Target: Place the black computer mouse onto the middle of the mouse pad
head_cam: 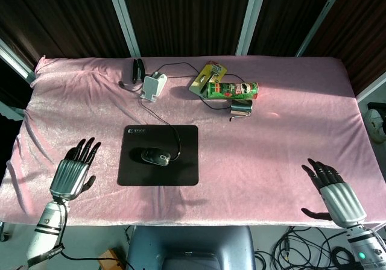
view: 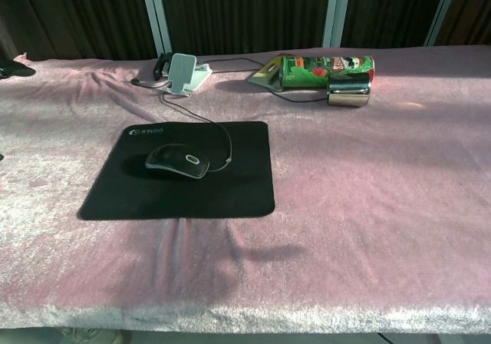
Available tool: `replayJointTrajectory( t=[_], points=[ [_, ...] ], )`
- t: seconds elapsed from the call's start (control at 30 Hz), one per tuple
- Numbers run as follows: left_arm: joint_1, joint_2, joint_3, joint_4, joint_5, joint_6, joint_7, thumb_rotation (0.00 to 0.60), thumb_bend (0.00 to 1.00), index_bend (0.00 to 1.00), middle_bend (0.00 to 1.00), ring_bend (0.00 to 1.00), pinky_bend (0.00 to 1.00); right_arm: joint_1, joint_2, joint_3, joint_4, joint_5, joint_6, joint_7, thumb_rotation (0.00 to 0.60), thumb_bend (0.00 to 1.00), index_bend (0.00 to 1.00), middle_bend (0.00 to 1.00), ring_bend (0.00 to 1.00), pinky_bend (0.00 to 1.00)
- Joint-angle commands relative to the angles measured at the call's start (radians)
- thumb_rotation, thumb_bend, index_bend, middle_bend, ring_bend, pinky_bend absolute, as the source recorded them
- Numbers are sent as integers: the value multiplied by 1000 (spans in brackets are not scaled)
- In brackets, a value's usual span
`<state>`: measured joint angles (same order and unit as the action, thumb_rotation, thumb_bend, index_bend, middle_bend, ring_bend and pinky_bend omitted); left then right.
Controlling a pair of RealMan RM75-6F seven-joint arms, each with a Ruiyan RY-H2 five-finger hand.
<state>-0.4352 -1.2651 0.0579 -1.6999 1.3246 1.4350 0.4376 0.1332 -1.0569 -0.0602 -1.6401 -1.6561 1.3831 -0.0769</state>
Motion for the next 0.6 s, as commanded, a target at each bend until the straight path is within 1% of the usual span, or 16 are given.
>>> replayJointTrajectory(
  t=[0.03,0.1,0.27,0.43,0.6],
  points=[
    [155,49,91,188,229,171,-329,600,284,16,4,25,195,3,-12,4,-4,2,-7,-20,600,224,58,73,110,237],
    [162,46,95,219,254,178,-340,600,293,49,30,47,180,6,-15,2,-4,-2,-13,-30,600,224,58,73,110,237],
    [176,33,86,252,288,203,-349,600,298,83,78,95,167,10,-17,-3,-2,-10,-22,-39,600,224,58,73,110,236],
    [213,21,85,276,313,220,-329,600,297,92,83,99,165,0,-10,-11,0,-20,-6,-26,600,224,58,73,110,237],
    [228,20,75,278,316,207,-324,600,298,99,83,99,166,-2,-7,-13,5,-24,1,-15,600,224,58,73,110,237]
  ],
)
